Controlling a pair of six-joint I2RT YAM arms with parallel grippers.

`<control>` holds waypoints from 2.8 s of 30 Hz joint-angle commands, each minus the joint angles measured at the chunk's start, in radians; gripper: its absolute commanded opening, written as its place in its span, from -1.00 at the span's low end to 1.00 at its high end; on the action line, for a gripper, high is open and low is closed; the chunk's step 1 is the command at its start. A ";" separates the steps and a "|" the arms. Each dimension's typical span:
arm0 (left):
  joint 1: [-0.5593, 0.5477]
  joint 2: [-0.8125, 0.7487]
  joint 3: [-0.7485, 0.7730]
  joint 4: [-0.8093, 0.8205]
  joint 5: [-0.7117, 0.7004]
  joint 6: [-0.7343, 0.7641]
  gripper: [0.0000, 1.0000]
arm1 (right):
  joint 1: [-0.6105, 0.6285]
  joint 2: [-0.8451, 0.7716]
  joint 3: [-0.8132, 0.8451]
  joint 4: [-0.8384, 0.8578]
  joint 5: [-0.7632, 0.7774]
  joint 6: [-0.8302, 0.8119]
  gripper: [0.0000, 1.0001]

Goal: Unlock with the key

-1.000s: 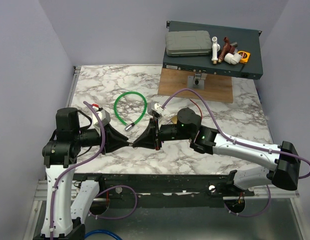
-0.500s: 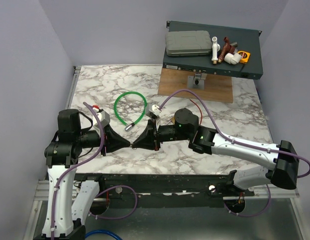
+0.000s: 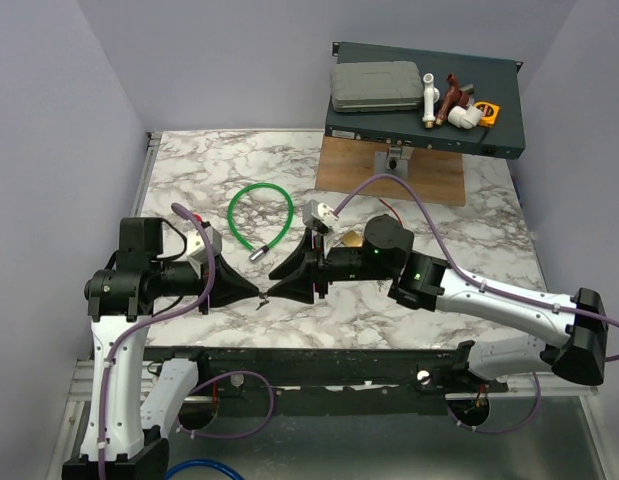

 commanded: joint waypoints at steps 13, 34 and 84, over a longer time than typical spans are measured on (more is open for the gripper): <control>-0.001 -0.041 0.045 -0.027 0.033 0.031 -1.00 | -0.024 0.025 -0.070 0.252 -0.104 0.145 -0.17; -0.001 -0.076 -0.010 0.189 0.087 -0.192 -1.00 | -0.024 0.084 -0.132 0.423 -0.150 0.249 -0.86; -0.002 0.041 0.042 -0.094 0.108 0.035 -0.25 | -0.031 0.029 0.008 0.028 -0.088 0.036 -0.99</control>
